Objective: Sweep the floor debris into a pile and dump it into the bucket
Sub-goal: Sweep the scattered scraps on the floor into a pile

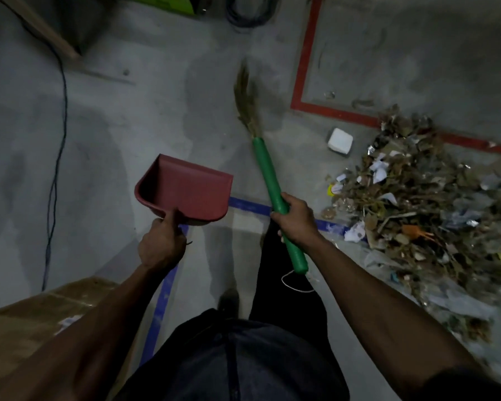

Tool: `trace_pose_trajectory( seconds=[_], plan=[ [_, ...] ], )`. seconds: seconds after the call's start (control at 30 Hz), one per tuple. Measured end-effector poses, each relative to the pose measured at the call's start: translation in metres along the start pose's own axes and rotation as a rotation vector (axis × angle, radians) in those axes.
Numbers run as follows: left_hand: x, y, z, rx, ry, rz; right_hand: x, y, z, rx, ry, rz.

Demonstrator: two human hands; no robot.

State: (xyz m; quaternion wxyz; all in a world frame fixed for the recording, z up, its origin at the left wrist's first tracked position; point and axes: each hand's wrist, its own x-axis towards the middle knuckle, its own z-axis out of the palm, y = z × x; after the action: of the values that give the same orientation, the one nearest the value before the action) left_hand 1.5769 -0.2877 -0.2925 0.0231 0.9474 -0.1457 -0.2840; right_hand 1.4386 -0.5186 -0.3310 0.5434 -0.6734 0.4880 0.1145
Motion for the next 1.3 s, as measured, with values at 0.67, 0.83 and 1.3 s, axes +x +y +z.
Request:
trace_pose_trajectory(
  seconds=[0.67, 0.83, 1.3],
  plan=[
    [0.142, 0.168, -0.042, 0.015, 0.000, 0.007, 0.238, -0.047, -0.108, 0.642, 0.147, 0.417],
    [0.144, 0.194, -0.046, 0.018, 0.011, 0.080, 0.244, -0.016, -0.153, 0.884, 0.287, 0.533],
    [0.174, 0.275, -0.091, 0.072, 0.014, 0.189, 0.144, -0.048, -0.200, 0.931, 0.366, 0.367]
  ],
)
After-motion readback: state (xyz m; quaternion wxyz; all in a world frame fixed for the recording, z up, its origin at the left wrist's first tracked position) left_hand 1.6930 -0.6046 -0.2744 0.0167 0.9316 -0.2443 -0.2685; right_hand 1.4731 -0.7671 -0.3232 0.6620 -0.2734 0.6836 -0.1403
